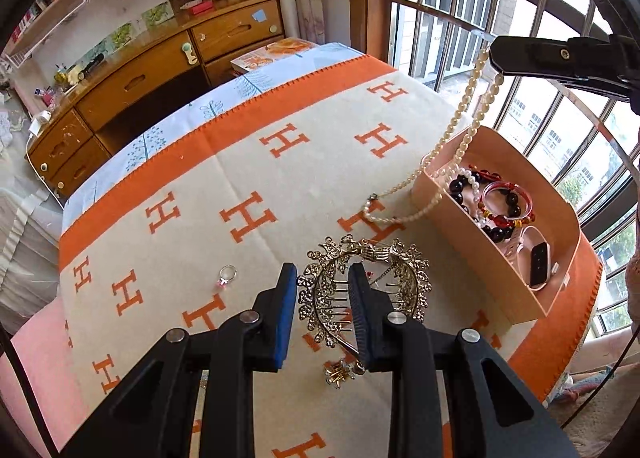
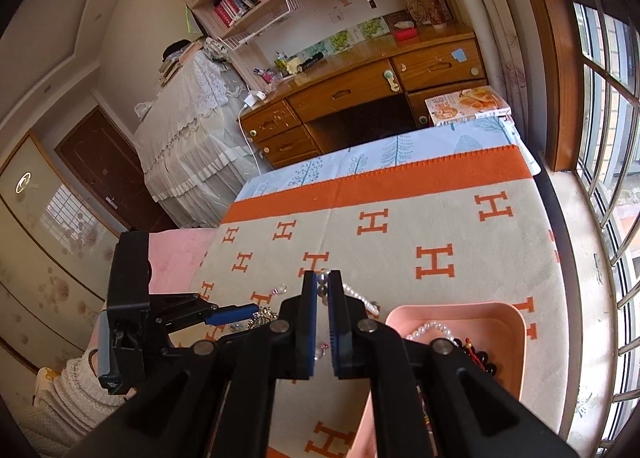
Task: Organize jewelry
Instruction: 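Lower the pearl necklace and gold hair comb into the pink box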
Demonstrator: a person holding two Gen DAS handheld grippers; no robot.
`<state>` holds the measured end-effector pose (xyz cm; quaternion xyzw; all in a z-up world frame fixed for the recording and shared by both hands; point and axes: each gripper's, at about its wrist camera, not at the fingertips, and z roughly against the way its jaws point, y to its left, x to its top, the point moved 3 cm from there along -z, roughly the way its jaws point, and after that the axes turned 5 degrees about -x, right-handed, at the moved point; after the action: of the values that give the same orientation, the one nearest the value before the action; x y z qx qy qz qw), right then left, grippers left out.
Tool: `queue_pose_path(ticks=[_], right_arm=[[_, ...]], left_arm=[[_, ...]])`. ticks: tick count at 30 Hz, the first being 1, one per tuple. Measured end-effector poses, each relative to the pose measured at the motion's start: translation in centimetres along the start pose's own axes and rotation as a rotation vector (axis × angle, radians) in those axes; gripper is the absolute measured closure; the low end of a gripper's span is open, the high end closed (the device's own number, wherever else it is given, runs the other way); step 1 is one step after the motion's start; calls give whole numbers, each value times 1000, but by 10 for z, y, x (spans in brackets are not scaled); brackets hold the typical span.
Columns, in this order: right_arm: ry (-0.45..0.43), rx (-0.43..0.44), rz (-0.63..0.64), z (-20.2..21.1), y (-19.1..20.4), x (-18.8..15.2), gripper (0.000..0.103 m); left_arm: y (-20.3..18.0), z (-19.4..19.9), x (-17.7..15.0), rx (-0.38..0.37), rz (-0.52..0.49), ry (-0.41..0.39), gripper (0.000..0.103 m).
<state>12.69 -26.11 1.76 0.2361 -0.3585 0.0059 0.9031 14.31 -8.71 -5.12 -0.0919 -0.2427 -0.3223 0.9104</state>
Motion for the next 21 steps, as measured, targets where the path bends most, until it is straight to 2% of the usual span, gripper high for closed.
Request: queue_pose_path(ticks=[4,10,16,21], right_arm=[[-99,37,-14,35,5,5,98],[-223,36,-27,79,5,7,98],[-282,10,-40,103,-2,0,98],[-291,-8,-69,112,-18,-10,98]], left_arm=[[-12,13,9,-11,-3,-32,79],[-36,29,20,-33,-20,-72,79],[-59,33,32,-77,-28,-99,79],[-79,26,38,-132,-36,-95,79]])
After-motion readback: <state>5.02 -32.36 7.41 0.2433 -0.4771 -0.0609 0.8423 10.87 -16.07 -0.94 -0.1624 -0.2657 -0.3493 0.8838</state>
